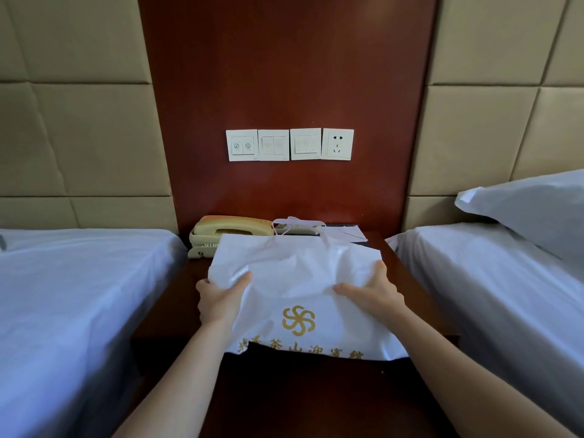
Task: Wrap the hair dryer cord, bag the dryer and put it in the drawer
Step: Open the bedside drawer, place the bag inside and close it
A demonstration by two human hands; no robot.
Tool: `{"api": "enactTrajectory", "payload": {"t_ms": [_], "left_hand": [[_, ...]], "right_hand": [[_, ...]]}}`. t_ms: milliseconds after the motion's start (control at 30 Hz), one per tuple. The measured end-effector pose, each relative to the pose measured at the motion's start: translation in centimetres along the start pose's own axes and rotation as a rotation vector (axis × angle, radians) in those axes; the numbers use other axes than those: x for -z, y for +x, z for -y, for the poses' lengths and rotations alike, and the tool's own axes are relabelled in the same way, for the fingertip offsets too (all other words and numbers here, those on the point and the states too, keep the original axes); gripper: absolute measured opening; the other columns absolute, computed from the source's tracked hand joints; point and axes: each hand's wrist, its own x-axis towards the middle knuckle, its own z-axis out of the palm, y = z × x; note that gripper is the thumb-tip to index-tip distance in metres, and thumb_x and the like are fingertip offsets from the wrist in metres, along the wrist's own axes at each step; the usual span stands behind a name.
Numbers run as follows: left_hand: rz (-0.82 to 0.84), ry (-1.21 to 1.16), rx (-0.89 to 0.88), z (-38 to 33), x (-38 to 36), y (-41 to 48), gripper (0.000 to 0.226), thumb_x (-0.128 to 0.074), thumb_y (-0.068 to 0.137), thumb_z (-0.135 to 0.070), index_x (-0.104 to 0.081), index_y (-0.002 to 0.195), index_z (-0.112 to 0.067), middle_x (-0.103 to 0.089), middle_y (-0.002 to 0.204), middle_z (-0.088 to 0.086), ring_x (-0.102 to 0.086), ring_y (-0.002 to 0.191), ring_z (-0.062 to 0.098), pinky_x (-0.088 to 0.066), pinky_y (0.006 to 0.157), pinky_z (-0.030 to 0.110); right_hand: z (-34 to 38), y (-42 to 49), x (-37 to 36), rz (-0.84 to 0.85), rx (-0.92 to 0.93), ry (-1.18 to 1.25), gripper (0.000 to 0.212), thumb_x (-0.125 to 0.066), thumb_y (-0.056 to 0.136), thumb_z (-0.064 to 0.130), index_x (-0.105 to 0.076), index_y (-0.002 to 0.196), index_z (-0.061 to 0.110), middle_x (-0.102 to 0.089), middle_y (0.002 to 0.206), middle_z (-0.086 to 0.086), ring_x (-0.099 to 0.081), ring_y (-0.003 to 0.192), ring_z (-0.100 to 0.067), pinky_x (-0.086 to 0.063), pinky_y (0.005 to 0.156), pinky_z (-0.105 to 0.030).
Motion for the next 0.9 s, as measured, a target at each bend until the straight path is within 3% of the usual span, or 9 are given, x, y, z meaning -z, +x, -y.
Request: {"api": "enactTrajectory", "payload": {"t_ms": [233,367,500,667,800,900], "left_hand": [[0.059,-0.045,-0.064,0.1,3.6,-2.2,0.088,-0.081,0.066,-0.038,-0.032,0.134,-0.012,-0.055,0.124,0.010,-0.055,0.112,0.033,-0.045,0.099,0.046],[0.075,-0.062,-0.116,0.1,6.1,-3.9,0.071,-0.082,0.068,-0.028,-0.041,0.122,-0.009,-0.060,0.112,0.009,-0.061,0.098,0.028,-0.051,0.085,0.041],[0.098,-0.073,-0.104,-0.1,8.3,-6.0,0.065,-0.081,0.069,-0.020,-0.042,0.120,-0.006,-0.062,0.110,0.015,-0.064,0.094,0.031,-0.052,0.077,0.040],[0.148,-0.047,-0.121,0.0,10.7,-9.8,0.059,-0.076,0.075,-0.013,-0.040,0.121,-0.005,-0.060,0.107,0.015,-0.061,0.084,0.029,-0.047,0.060,0.030],[0.157,0.027,-0.092,1.5,12.4,-12.5,0.054,-0.076,0.076,-0.012,-0.037,0.113,-0.010,-0.057,0.096,0.010,-0.059,0.081,0.027,-0.050,0.073,0.036],[0.190,0.117,-0.059,3.1,13.3,-13.6,0.051,-0.074,0.077,-0.011,-0.034,0.109,-0.009,-0.049,0.090,0.005,-0.054,0.078,0.021,-0.047,0.080,0.037]], "right_hand": [[-1.4,-4.2,1.4,0.017,0.026,0.042,0.093,-0.073,0.068,0.052,-0.016,0.137,0.025,-0.041,0.107,-0.003,-0.043,0.109,-0.031,-0.038,0.085,-0.035],[-1.9,-6.5,2.4,0.039,0.022,0.068,0.101,-0.075,0.061,0.055,-0.014,0.139,0.032,-0.043,0.115,-0.003,-0.047,0.114,-0.032,-0.044,0.094,-0.039],[-2.4,-9.1,3.7,0.105,-0.010,0.097,0.121,-0.075,0.038,0.062,-0.013,0.140,0.042,-0.041,0.126,-0.001,-0.053,0.113,-0.031,-0.051,0.092,-0.046],[-3.3,-12.3,5.4,0.181,-0.035,0.120,0.106,-0.079,0.063,0.045,-0.014,0.145,0.031,-0.046,0.124,-0.001,-0.062,0.096,-0.024,-0.051,0.063,-0.028],[-4.1,-14.6,6.1,0.228,-0.045,0.070,0.098,-0.077,0.069,0.042,-0.019,0.145,0.022,-0.046,0.114,-0.001,-0.061,0.087,-0.020,-0.052,0.065,-0.030],[-5.0,-15.8,6.1,0.273,-0.087,-0.046,0.086,-0.074,0.071,0.045,-0.030,0.139,0.018,-0.047,0.111,-0.002,-0.055,0.078,-0.014,-0.043,0.056,-0.025]]}}
